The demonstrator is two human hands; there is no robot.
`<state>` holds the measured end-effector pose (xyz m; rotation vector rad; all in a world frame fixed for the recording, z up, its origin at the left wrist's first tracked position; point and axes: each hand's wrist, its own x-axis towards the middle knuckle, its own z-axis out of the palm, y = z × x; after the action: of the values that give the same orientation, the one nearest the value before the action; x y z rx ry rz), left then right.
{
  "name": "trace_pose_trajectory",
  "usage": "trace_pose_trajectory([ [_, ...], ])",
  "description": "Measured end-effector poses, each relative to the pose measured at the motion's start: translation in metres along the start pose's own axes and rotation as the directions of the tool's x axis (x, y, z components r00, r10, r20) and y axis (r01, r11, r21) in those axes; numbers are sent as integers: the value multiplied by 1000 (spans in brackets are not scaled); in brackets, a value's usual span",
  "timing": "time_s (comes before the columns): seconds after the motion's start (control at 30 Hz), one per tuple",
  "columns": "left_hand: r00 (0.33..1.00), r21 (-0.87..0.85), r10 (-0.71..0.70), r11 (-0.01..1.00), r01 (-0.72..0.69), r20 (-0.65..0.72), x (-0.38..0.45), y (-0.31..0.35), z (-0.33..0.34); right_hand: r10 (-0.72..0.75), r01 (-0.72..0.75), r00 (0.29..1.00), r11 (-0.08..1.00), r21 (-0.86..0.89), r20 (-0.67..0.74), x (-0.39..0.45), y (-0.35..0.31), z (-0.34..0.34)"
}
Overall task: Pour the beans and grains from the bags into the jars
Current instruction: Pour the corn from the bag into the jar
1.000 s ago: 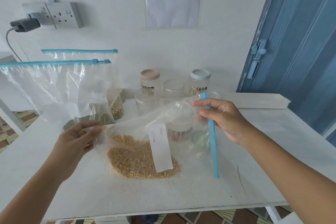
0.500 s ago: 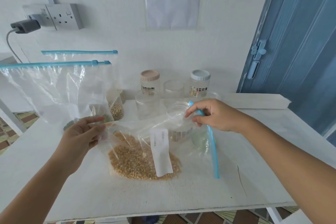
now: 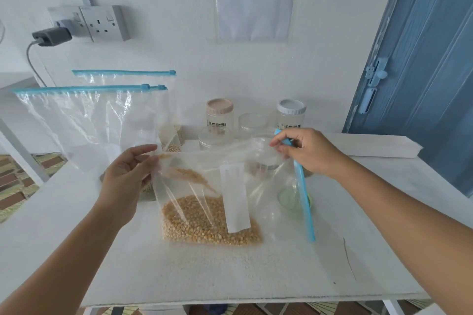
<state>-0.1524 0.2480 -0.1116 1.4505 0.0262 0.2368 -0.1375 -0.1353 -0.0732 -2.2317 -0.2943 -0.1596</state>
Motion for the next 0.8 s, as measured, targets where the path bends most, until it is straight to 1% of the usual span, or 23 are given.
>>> trace_pose_trajectory([
  [0.3, 999, -6, -19, 1000, 19, 37, 5, -4, 0, 18, -18, 1000, 1000, -6, -23, 0, 8, 7],
  [0.47, 995, -25, -101, 995, 101, -10, 8, -6, -2, 43, -42, 999, 998, 45, -33, 0, 7, 6],
  [0.57, 991, 38, -134, 990, 135, -15, 12, -6, -5, 73, -70, 997, 994, 78, -34, -1, 6, 5],
  [0.67, 992, 111, -128, 986, 127, -2, 16, -5, -9, 71, -66, 997, 993, 98, -40, 0, 4, 5],
  [0.8, 994, 112, -111, 988, 109, 14, 16, -5, -11, 62, -61, 998, 996, 69, -6, 3, -2, 6],
])
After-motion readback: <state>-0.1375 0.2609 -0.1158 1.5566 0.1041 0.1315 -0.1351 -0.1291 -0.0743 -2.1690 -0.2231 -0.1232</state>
